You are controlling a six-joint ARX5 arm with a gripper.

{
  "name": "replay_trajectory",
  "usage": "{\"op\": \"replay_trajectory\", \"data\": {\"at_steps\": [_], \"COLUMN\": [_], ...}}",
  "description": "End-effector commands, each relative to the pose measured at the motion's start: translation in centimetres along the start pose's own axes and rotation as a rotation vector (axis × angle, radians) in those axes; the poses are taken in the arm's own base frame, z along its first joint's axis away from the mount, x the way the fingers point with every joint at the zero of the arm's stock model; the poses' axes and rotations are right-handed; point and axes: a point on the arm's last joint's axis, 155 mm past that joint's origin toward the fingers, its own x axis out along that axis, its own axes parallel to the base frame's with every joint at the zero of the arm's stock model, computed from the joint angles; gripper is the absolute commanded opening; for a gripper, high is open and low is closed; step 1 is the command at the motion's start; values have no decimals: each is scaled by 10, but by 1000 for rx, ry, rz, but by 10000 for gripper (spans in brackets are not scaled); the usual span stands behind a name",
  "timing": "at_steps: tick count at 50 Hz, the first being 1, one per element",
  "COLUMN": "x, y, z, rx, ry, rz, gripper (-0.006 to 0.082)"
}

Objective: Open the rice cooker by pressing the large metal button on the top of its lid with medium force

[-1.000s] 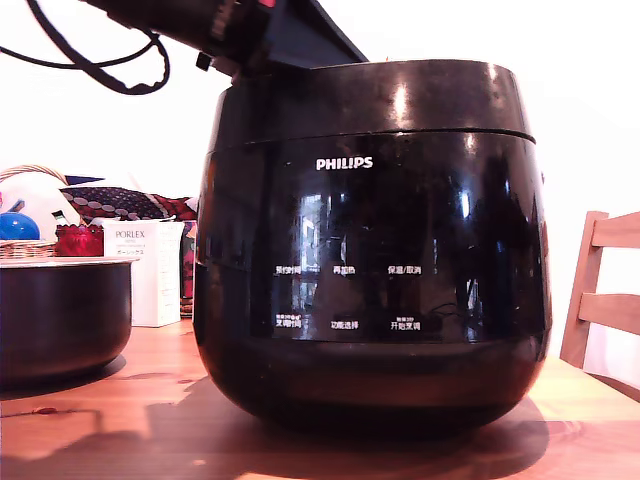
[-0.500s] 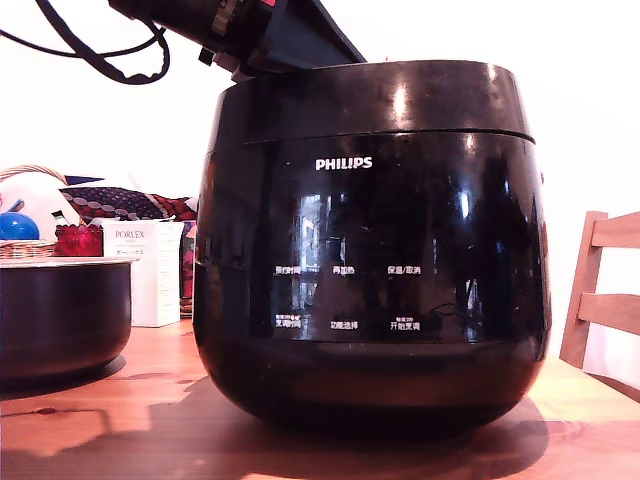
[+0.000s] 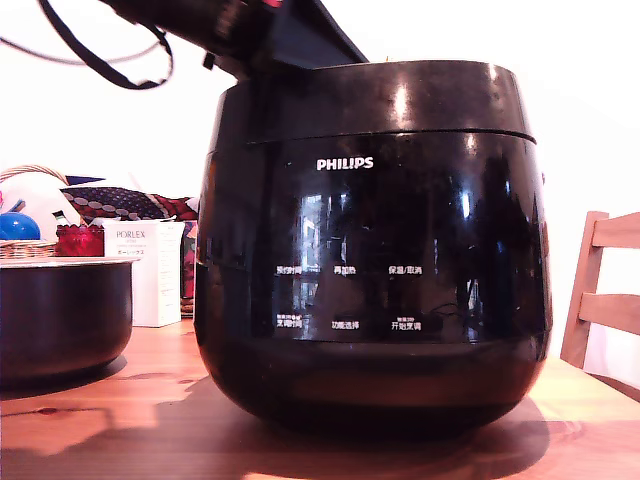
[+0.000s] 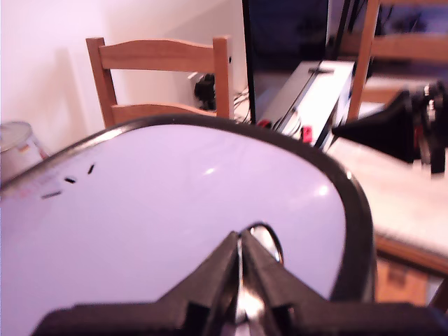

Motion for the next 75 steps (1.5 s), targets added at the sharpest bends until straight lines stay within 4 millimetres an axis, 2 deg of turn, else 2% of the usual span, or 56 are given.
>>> {"op": "replay_trajectory", "data": {"at_steps": [1, 7, 13, 21, 28, 46, 63, 75], "x": [7, 1, -11, -32, -51, -99, -160, -203], "y": [-1, 1, 4, 13, 25, 72, 122, 150], "z": [-49, -15, 8, 34, 46, 38, 42, 35], "rx": [-82, -105, -94, -77, -73, -77, -88, -114], "ry": [117, 16, -51, -121, -152, -99, -125, -119], "rz": [-7, 5, 26, 82, 144, 360, 599, 767], "gripper": [-20, -20, -20, -20, -20, -20, -19, -19]}}
